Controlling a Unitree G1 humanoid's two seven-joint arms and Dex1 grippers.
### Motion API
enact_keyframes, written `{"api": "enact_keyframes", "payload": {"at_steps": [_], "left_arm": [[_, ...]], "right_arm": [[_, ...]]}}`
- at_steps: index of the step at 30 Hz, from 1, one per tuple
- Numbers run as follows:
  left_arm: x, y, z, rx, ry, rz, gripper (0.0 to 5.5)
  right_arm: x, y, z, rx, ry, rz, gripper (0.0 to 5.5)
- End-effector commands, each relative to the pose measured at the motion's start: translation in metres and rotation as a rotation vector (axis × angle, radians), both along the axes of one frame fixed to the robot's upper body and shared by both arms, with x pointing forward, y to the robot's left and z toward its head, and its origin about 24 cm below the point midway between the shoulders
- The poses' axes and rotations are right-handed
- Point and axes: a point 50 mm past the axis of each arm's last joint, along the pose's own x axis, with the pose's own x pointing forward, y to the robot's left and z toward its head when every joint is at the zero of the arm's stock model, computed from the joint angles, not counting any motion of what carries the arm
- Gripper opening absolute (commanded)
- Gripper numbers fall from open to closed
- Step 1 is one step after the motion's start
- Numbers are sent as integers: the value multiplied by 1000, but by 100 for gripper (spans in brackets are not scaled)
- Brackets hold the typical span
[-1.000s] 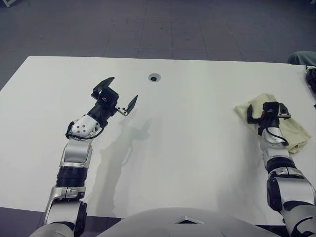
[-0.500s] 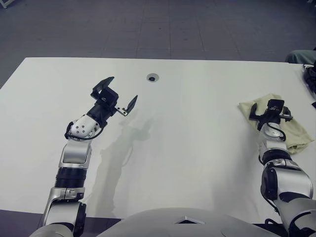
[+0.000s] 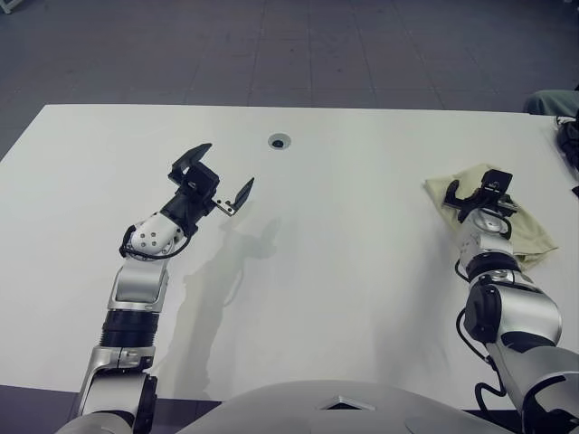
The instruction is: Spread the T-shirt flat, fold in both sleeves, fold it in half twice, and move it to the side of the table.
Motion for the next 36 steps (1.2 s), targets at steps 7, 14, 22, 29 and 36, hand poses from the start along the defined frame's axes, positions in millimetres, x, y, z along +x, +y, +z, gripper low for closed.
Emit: {"api": "enact_keyframes", "payload": {"at_steps": [7,14,22,29,36], "left_arm": [[-5,-10,10,-34,-46,-26,540],[-13,-15,17,-69,-84,-17,540],[-22,-14,21,-76,-93,7,540],[-25,-14,21,-74,-91,10,540],[-23,-14,24,-76,-98,12,540]], "right_arm": [[18,-2,49,-103,-213,63,537],[-27,-27,61,-408,-257,206,537],[-110,-61,30,-764,53,316,537],[-127,-63,8,-882,266,474,537],[-125,-33,-1,-923,296,689,537]]}}
